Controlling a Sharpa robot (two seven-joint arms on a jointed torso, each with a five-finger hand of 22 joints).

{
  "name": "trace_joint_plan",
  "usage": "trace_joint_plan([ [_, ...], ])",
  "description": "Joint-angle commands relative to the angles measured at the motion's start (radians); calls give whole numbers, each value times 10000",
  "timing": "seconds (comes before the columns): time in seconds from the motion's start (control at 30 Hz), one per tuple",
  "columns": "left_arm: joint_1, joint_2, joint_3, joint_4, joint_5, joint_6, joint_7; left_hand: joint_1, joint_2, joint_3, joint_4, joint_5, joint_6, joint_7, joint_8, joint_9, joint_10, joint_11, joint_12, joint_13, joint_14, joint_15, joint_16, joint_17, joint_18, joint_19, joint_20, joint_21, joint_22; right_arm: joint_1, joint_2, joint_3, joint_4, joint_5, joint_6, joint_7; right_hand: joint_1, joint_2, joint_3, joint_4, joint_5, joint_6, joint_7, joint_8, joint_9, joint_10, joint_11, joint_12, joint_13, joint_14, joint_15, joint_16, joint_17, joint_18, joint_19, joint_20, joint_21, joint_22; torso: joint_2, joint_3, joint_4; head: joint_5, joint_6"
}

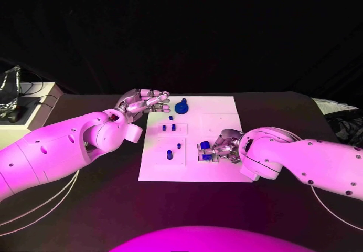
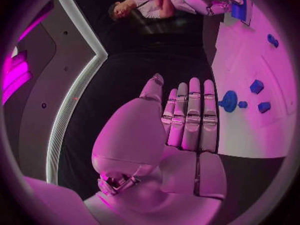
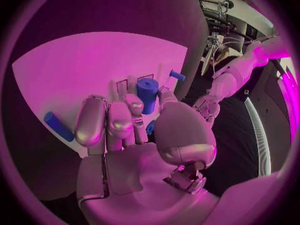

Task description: Assemble the parts on the task board

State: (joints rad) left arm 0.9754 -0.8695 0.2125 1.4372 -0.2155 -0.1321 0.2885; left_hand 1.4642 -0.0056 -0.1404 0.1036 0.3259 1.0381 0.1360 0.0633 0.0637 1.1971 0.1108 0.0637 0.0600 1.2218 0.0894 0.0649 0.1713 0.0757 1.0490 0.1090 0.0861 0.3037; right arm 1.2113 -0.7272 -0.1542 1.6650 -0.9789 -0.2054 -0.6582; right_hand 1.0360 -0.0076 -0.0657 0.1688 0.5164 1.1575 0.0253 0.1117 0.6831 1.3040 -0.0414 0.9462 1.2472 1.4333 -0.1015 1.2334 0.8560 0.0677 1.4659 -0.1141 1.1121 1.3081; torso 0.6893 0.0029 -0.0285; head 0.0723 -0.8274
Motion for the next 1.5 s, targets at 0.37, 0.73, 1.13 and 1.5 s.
trace_joint_plan([
  [0.37,-2,11,9,17,58,132,35,26,80,5,70,37,-26,82,-4,-2,-54,-16,-20,13,-60,-9,-20,-5,-209,-8,-3,74,-33,-77,101,-40,-70,-241,71,76,-495,-392,1189,-1823,-905,55,91,-27,-26,-70,12,-144,-92,-20,21,-26,42,-94,337,-6,-12,1502,3,3,0,20,1],
  [0.73,-2,-5,9,25,59,123,18,21,82,6,79,42,-29,86,-3,-1,-59,-14,-20,13,-62,-7,-20,-4,-210,-11,-2,78,-47,-85,124,-40,-138,-348,-371,106,-259,-641,-267,194,-2294,-11,122,-33,-56,-155,57,-194,-256,-18,40,-40,104,-67,344,41,-25,1503,0,7,-4,23,-23],
  [1.13,-2,-18,9,26,64,108,-7,13,78,3,92,41,-46,98,-3,-2,-68,-8,-19,14,-65,-5,-18,-4,-210,-14,0,84,-69,-117,26,-40,17,-364,-629,219,-526,-828,-560,1118,-2720,-13,125,-15,-67,-158,49,-178,-298,-9,43,-43,146,-68,351,39,-1,1509,-2,8,-4,9,-32],
  [1.5,-2,-33,9,28,66,95,-18,19,77,7,99,36,-50,107,-1,-1,-68,-5,-18,14,-96,5,-21,-11,-213,-30,7,84,-98,-135,-321,-34,366,-511,-743,366,-676,-589,-967,1096,-2542,14,104,13,-60,-115,39,-140,-280,-3,32,-26,173,-76,358,32,61,1520,-1,11,4,20,-20],
])
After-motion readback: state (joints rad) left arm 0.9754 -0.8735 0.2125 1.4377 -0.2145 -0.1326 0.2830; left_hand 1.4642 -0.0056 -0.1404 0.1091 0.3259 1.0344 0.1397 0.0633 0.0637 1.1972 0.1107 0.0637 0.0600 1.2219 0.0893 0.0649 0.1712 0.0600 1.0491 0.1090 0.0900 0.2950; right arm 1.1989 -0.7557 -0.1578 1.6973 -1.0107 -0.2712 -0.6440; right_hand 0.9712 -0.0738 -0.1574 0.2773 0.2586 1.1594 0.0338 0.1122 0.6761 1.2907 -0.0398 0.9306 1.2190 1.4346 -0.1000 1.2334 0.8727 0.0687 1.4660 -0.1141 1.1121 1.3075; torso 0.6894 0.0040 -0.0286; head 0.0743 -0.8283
